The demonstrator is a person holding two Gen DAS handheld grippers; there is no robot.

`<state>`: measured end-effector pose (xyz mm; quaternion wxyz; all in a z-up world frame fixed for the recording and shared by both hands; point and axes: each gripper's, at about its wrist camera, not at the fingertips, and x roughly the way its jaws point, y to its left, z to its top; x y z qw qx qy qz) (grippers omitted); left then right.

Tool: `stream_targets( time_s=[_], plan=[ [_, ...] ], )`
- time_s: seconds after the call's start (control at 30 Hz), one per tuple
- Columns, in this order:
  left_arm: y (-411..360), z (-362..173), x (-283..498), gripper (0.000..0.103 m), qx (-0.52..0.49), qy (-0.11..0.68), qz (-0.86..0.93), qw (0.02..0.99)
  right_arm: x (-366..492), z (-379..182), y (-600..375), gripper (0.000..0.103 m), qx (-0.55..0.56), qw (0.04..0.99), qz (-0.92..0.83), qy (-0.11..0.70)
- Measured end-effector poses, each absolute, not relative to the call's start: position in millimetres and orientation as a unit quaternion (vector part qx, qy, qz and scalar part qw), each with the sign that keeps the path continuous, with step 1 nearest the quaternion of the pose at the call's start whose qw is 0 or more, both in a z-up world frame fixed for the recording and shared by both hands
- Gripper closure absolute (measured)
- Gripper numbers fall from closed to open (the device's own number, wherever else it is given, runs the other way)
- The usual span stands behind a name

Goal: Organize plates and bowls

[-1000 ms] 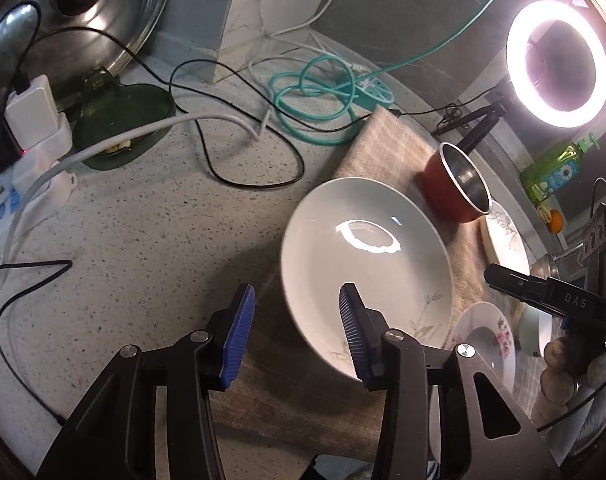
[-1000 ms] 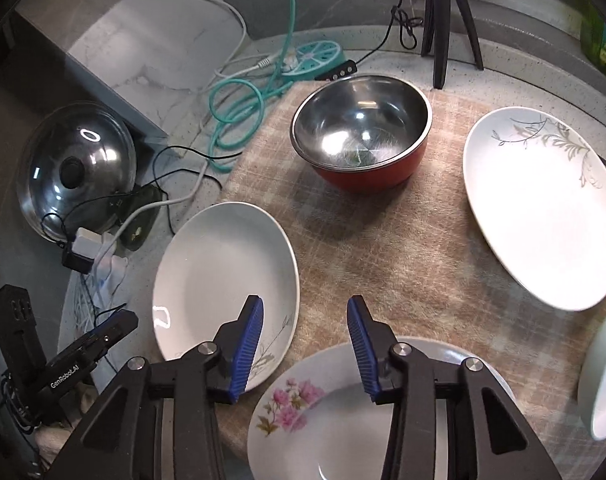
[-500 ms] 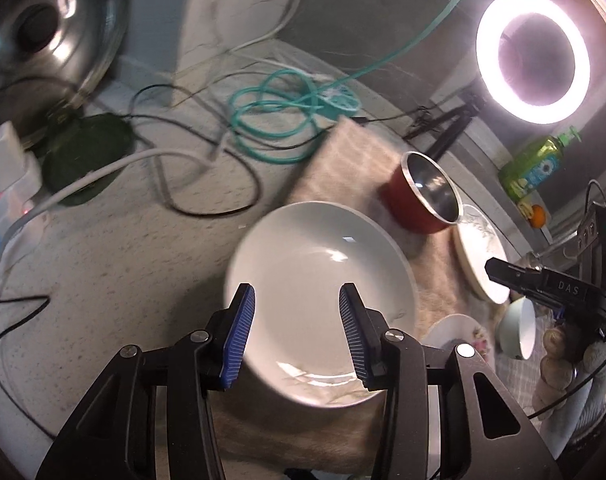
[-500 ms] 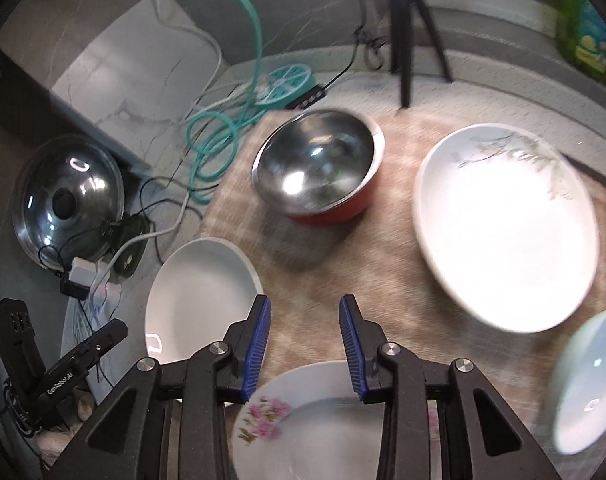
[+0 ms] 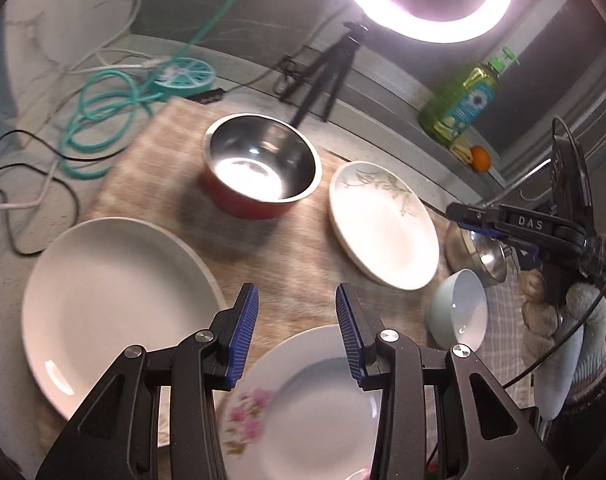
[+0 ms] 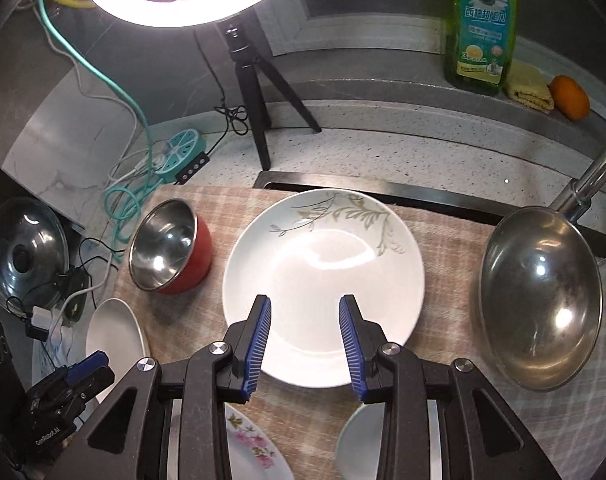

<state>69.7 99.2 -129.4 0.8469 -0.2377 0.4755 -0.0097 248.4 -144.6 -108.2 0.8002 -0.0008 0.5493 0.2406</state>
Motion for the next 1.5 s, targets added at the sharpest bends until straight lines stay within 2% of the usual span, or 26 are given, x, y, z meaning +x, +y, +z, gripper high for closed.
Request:
stream_targets(
  time_s=[0.73, 0.93, 1.2, 1.5],
  plan=[
    [48, -177, 153, 0.066, -0.290, 0.527, 0.022, 0.798, 345, -164, -157, 0.071, -0.076, 0.745, 0.236, 0.619],
    [49, -180, 158, 0.066, -0.284, 0.531, 0.038, 0.798, 353, -171, -159, 0.071, -0.071, 0.739, 0.245, 0.624],
    [42, -173, 159, 0.066, -0.230, 0.528, 0.047, 0.816, 359, -174, -160, 0.071, -0.064, 0.737, 0.255, 0.623],
    [39, -181, 167, 0.067, -0.235, 0.537, 0.036, 0.810, 363, -172, -158, 0.071, -0.065, 0.731, 0.261, 0.627]
  ],
)
